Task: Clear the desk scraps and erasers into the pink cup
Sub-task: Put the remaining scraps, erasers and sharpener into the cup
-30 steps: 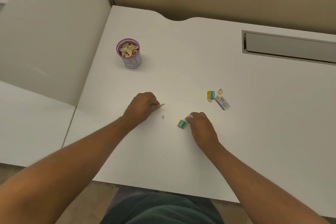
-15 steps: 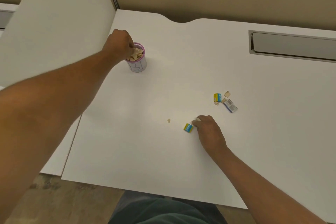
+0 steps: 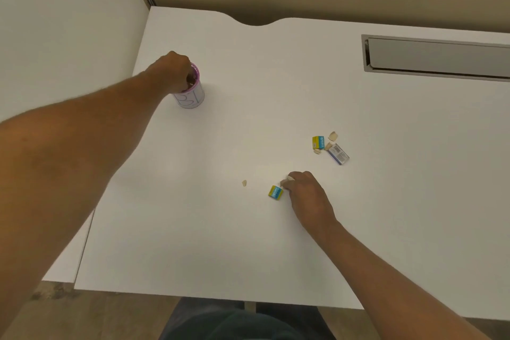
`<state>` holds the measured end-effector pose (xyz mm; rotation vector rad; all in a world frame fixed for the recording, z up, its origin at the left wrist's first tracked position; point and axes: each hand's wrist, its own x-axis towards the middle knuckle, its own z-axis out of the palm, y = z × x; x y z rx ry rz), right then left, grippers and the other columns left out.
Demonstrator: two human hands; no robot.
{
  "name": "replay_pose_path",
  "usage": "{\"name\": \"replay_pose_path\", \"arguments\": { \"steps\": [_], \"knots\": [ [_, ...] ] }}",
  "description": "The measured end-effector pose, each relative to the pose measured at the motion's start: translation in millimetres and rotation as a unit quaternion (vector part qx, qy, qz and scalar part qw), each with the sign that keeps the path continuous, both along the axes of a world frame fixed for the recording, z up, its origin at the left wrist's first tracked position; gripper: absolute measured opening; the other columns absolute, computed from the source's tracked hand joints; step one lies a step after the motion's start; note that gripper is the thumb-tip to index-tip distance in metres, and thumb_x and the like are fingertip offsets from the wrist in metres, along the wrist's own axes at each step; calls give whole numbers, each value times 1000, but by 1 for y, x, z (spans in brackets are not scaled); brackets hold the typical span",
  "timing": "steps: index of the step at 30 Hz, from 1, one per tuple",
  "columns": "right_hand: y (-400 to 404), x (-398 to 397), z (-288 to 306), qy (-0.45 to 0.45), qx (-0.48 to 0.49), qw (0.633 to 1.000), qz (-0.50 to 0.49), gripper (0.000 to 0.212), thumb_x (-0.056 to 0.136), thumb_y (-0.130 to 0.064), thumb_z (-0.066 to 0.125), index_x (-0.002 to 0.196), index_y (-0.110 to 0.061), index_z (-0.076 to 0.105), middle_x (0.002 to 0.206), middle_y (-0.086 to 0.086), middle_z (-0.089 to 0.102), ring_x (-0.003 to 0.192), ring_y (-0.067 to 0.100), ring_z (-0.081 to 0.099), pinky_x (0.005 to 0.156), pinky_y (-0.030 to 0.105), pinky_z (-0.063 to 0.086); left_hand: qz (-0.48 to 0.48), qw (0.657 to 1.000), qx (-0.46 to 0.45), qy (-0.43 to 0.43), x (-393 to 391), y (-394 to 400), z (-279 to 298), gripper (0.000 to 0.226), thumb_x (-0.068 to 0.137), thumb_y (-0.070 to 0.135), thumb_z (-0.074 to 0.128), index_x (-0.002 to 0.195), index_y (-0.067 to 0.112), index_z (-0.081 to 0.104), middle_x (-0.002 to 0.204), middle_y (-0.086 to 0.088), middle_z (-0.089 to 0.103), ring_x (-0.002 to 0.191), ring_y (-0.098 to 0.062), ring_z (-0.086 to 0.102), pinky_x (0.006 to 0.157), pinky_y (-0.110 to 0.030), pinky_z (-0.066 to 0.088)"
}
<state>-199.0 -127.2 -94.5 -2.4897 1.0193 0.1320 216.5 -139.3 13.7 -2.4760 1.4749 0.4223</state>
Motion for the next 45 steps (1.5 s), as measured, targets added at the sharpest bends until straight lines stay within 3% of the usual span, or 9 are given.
{"name": "replay_pose_path", "arguments": {
  "steps": [5, 11, 18, 22, 25, 29, 31, 37, 45],
  "knots": [
    [0, 2, 5, -8, -8, 1000, -1, 36, 91, -1, 59, 120, -17, 72, 120, -1, 67, 107, 22, 56, 86, 27, 48, 7, 1000, 8, 24, 0, 3, 34, 34, 92, 27, 73, 125, 18, 77, 119, -16, 73, 107, -39, 68, 87, -44, 59],
    [-1, 0, 10, 7, -16, 1000, 20, 39, 93, 0, 56, 124, -18, 71, 125, -1, 66, 110, 21, 55, 89, 22, 42, -9, 998, -59, 22, -7, 15, 43, 37, 96, 8, 62, 131, 16, 72, 132, -18, 68, 118, -42, 65, 95, -47, 57],
    [-6, 16, 30, -71, 22, 995, -70, 30, 96, -2, 58, 117, -13, 76, 119, 2, 69, 113, 23, 61, 95, 26, 46, 7, 953, -289, 87, -68, 80, 6, 22, 97, 21, 65, 114, 18, 79, 116, -2, 78, 112, -29, 70, 88, -43, 58],
    [-14, 59, 57, -183, 81, 971, -133, 21, 94, -1, 65, 104, -11, 80, 110, 1, 75, 108, 15, 68, 97, 16, 48, -37, 968, -190, 161, -93, 128, -61, 34, 100, 35, 65, 129, 20, 72, 135, -1, 69, 133, -25, 58, 101, -43, 54],
    [-24, 107, 80, -223, 124, 956, -143, 19, 92, -6, 69, 100, -16, 82, 107, -3, 78, 105, 1, 65, 97, 19, 51, -58, 981, -102, 154, -101, 151, -103, 71, 101, 62, 52, 161, 26, 39, 174, -4, 23, 162, -29, 19, 131, -48, 20],
    [-39, 181, 107, -245, 122, 959, -75, 21, 89, -8, 69, 101, -19, 82, 105, -4, 79, 96, -4, 65, 85, 1, 44, -81, 988, -53, 119, -114, 160, -134, 101, 89, 91, 21, 167, 34, -9, 175, 2, -23, 161, -30, -23, 129, -61, -6],
    [-47, 219, 118, -240, 98, 965, -34, 21, 90, -8, 68, 104, -17, 82, 105, -1, 79, 98, 5, 69, 83, 2, 45, -76, 989, -45, 121, -116, 158, -137, 112, 81, 98, 17, 165, 33, -16, 173, 0, -28, 159, -31, -30, 127, -64, -10],
    [-64, 309, 122, -136, 11, 988, 76, 24, 95, -6, 60, 109, -12, 79, 114, 7, 76, 103, 24, 71, 90, 35, 58, -82, 986, -17, 145, -110, 153, -137, 140, 61, 109, 31, 162, 31, -25, 168, -2, -39, 154, -35, -39, 123, -65, -21],
    [-73, 350, 109, 28, -29, 973, 226, 21, 92, -11, 67, 110, -13, 78, 116, 12, 73, 106, 30, 69, 92, 36, 56, -81, 985, -28, 148, -111, 154, -143, 146, 56, 110, 36, 162, 31, -26, 169, -3, -38, 154, -36, -38, 123, -66, -20]
  ]
}}
